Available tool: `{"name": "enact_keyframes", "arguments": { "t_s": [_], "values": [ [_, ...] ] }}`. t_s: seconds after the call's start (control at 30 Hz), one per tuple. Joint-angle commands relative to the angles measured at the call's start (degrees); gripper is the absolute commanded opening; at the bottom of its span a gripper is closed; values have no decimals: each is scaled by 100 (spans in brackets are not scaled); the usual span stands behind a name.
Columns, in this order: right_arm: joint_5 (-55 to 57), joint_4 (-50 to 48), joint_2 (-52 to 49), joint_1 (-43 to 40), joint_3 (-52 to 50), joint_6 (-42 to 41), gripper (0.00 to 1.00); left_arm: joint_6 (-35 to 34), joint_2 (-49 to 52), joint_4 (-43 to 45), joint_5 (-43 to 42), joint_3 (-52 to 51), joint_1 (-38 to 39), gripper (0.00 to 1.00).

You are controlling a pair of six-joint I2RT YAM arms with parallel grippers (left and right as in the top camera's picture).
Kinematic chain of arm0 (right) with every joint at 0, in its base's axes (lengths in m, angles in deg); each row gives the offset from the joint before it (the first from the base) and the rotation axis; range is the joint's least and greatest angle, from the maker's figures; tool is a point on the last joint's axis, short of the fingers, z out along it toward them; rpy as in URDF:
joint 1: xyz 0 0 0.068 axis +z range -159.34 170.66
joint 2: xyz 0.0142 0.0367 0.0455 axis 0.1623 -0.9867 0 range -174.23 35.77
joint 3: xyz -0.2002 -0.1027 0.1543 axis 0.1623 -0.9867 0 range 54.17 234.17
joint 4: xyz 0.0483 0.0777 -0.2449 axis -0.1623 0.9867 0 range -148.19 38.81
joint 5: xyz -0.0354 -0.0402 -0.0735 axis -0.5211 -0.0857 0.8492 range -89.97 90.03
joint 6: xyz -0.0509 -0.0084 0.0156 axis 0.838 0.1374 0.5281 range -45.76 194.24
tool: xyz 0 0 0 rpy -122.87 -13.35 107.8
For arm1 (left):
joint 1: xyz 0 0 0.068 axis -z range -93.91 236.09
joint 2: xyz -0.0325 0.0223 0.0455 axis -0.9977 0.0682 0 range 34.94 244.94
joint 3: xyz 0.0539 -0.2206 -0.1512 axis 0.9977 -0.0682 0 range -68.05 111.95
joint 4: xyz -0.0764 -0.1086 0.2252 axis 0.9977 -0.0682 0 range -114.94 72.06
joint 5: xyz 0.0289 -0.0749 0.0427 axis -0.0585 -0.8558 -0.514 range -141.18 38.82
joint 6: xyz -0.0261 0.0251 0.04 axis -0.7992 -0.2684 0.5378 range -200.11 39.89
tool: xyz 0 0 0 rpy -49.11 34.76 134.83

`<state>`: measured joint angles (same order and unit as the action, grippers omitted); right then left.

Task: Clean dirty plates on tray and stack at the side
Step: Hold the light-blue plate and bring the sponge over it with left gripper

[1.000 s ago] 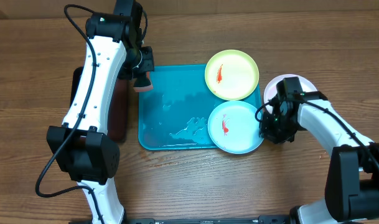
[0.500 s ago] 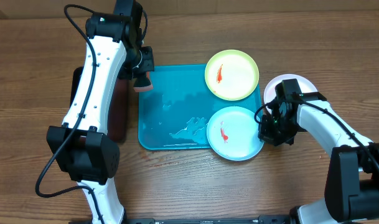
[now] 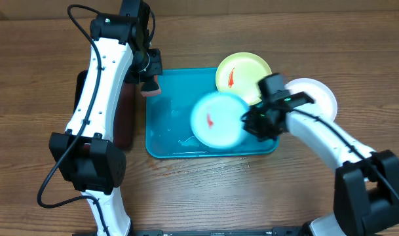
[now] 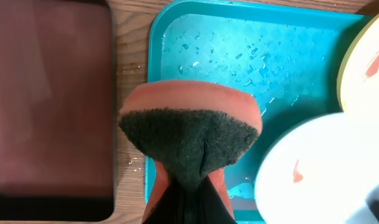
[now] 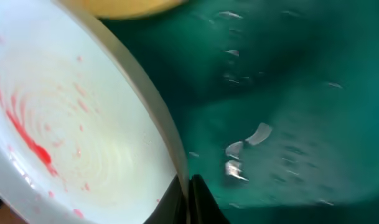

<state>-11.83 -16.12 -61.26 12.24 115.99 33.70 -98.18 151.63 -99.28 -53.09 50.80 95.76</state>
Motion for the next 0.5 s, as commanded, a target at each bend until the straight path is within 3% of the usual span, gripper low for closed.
{"name": "enact_keyframes", "arguments": {
  "t_s": [0.0, 0.23, 0.4, 0.47],
  "values": [
    [542, -466, -144, 568, 131, -1475, 4, 4, -55, 17, -66, 129, 17, 4],
    [675, -1318, -664, 1309, 131, -1937, 4, 4, -55, 17, -66, 129, 17, 4],
    [715, -1508, -686, 1399, 131, -1681, 4, 4, -55, 22, -66, 129, 17, 4],
    [699, -1506, -686, 1366, 131, -1478, 13, 4, -55, 28, -66, 129, 17, 4]
  ]
}}
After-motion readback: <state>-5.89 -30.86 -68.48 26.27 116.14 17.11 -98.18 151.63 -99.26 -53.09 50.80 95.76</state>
